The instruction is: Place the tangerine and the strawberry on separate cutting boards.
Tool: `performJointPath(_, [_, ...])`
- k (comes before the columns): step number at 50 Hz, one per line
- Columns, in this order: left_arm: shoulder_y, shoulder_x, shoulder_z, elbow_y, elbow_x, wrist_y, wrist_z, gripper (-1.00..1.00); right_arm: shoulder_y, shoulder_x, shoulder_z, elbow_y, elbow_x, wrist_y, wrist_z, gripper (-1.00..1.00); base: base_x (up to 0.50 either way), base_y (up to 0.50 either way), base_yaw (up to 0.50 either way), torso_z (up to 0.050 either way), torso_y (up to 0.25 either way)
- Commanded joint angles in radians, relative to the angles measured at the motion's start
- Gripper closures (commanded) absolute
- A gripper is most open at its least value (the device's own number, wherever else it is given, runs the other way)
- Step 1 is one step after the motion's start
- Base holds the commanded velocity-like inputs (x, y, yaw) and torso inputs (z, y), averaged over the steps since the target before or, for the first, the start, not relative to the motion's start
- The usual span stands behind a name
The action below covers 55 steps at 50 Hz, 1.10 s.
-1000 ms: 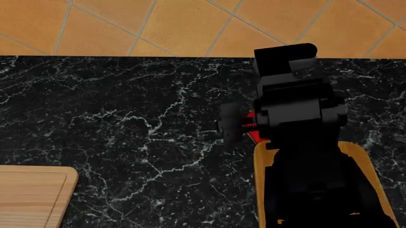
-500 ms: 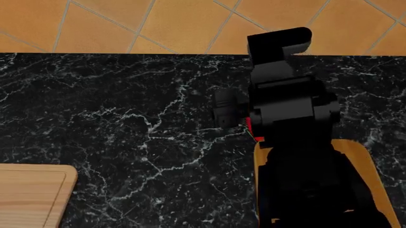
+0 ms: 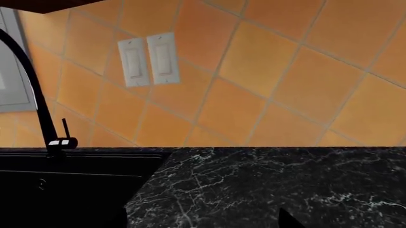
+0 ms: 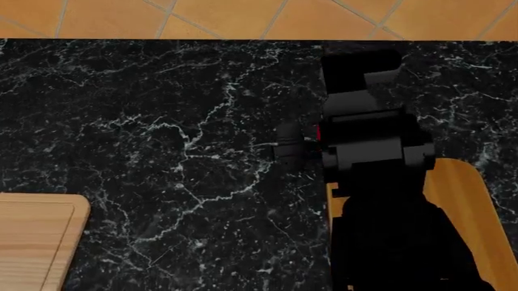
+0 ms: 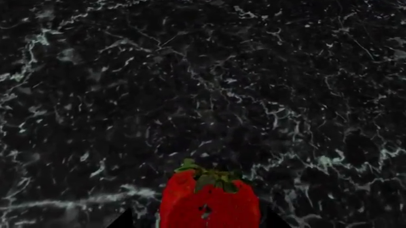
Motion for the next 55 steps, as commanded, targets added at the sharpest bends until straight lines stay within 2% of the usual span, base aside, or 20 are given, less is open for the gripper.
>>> performJointPath(1, [-0.040,0.008,0.046,-0.008,0.012,-0.013,-0.030,-1.00,-0.003,0.001,0.032,0.004,-0.009,-0.017,0.000,1.00,0.00,0.00,0.00,0.000,0.000])
performJointPath(11, [-0.009,0.046,0.116,-0.052,0.127,0.070,0.013,-1.00,0.015,0.007,0.037,0.004,-0.010,-0.078,0.014,1.00,0.00,0.00,0.00,0.000,0.000])
performJointPath(12, [0.029,0.024,0.009,-0.016,0.039,0.036,0.014,-1.00,0.021,0.009,0.037,0.004,-0.011,-0.089,0.013,1.00,0.00,0.00,0.00,0.000,0.000])
performJointPath(14, [0.043,0.007,-0.050,0.002,-0.016,0.011,0.005,-1.00,0.039,0.012,0.040,0.004,-0.010,-0.104,0.010,1.00,0.00,0.00,0.00,0.000,0.000])
performJointPath(24, [0.016,-0.010,-0.039,0.013,-0.044,-0.009,-0.027,-1.00,0.078,0.065,0.017,-0.005,-0.025,-0.127,-0.043,1.00,0.00,0.00,0.00,0.000,0.000])
performJointPath(29, [0.012,-0.010,-0.036,0.010,-0.040,-0.002,-0.028,-1.00,-0.234,0.182,0.030,-0.750,0.000,0.441,-0.107,1.00,0.00,0.00,0.00,0.000,0.000])
performJointPath(32, [0.008,-0.007,-0.021,0.004,-0.030,0.002,-0.027,-1.00,-0.313,0.236,0.051,-1.173,0.017,0.624,-0.131,1.00,0.00,0.00,0.00,0.000,0.000])
performJointPath(35, [0.011,-0.008,-0.040,0.008,-0.051,-0.001,-0.030,-1.00,-0.408,0.299,0.075,-1.423,0.039,0.779,-0.151,1.00,0.00,0.00,0.00,0.000,0.000])
performJointPath(36, [0.010,-0.009,-0.052,0.010,-0.064,-0.003,-0.033,-1.00,-0.441,0.333,0.085,-1.461,0.109,0.780,-0.105,1.00,0.00,0.00,0.00,0.000,0.000])
performJointPath(38, [0.014,-0.004,-0.045,0.005,-0.049,0.005,-0.028,-1.00,-0.493,0.498,0.129,-1.517,0.409,0.780,0.195,1.00,0.00,0.00,0.00,0.000,0.000])
performJointPath(39, [0.010,-0.003,-0.040,0.002,-0.048,0.005,-0.031,-1.00,-0.509,0.545,0.155,-1.528,0.559,0.779,0.345,1.00,0.00,0.00,0.00,0.000,0.000])
performJointPath(42, [0.017,-0.003,-0.049,0.006,-0.054,0.006,-0.028,-1.00,-0.564,0.621,0.196,-1.571,1.009,0.776,0.758,1.00,0.00,0.00,0.00,0.000,0.000])
performJointPath(44, [0.013,-0.002,-0.036,0.006,-0.046,0.008,-0.030,-1.00,-0.626,0.657,0.208,-1.605,1.309,0.773,0.831,1.00,0.00,0.00,0.00,0.000,0.000])
performJointPath(46, [0.008,-0.004,-0.030,0.007,-0.046,0.006,-0.036,-1.00,-0.667,0.680,0.224,-1.631,1.416,0.767,0.886,1.00,0.00,0.00,0.00,0.000,0.000])
performJointPath(50, [0.019,-0.007,-0.048,0.013,-0.056,0.006,-0.033,-1.00,-0.724,0.719,0.245,-1.663,1.532,0.749,0.964,1.00,0.00,0.00,0.00,0.000,0.000])
performJointPath(55, [0.026,-0.010,-0.066,0.020,-0.066,0.006,-0.035,-1.00,-0.824,0.740,0.250,-1.695,1.501,0.707,0.928,1.00,0.00,0.00,0.00,0.000,0.000])
